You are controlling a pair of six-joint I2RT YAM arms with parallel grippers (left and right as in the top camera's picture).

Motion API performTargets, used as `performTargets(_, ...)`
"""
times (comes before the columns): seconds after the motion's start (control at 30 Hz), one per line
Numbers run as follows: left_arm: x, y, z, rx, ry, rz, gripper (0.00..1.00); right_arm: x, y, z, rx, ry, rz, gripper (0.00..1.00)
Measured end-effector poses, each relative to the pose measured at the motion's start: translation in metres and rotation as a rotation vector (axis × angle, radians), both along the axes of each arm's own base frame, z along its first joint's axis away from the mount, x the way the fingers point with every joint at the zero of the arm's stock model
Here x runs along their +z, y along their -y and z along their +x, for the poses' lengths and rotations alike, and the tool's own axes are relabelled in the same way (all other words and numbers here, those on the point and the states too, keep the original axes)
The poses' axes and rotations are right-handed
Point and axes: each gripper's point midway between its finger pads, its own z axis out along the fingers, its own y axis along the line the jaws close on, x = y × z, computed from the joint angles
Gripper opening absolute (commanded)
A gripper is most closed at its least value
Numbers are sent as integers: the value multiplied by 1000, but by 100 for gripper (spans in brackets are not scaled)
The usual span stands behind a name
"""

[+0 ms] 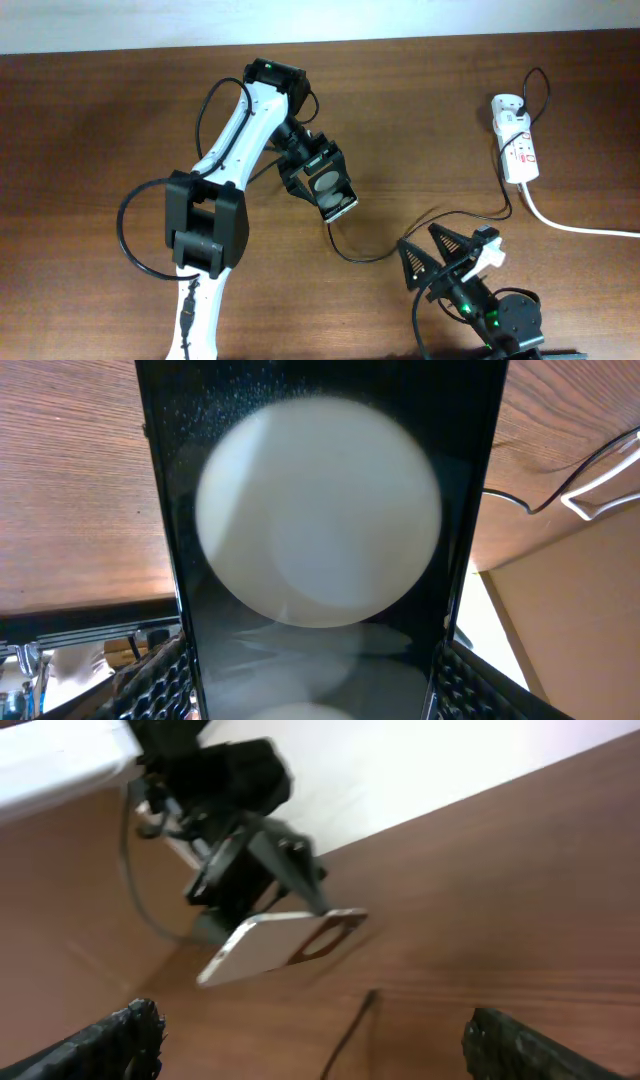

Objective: Plug charger to phone and switch on socket
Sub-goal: 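Reach the right gripper toward the phone held by the left gripper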

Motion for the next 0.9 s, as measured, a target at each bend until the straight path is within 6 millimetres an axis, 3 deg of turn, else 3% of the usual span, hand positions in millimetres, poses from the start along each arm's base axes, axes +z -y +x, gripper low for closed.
performTargets(0.23, -6, -4, 6, 28, 14, 53, 0, 27, -23, -18, 170, 10, 162, 99)
performTargets(0.37, -9, -4, 12, 39, 40, 64, 0, 26, -25, -20, 186, -18, 186, 99)
performTargets(0.43, -12, -5, 16, 43, 57, 79, 0, 12, -29, -18, 208, -91, 177, 99)
performTargets(0.53, -14, -8, 19, 46, 69, 100, 0, -22, -34, -8, 208, -283, 126, 99)
performTargets(0.63, -15, -8, 22, 48, 84, 102, 0, 1, -48, 22, 236, -307, 78, 99)
performTargets(0.7, -15, -7, 22, 49, 84, 101, 0, 2, -69, 36, 289, -336, 57, 99)
performTargets(0.83, -15, -8, 22, 48, 85, 104, 0, -35, -116, 60, 344, -513, -24, 99)
performTargets(0.9, -17, -10, 22, 44, 92, 119, 0, -43, -128, 78, 311, -545, -50, 97)
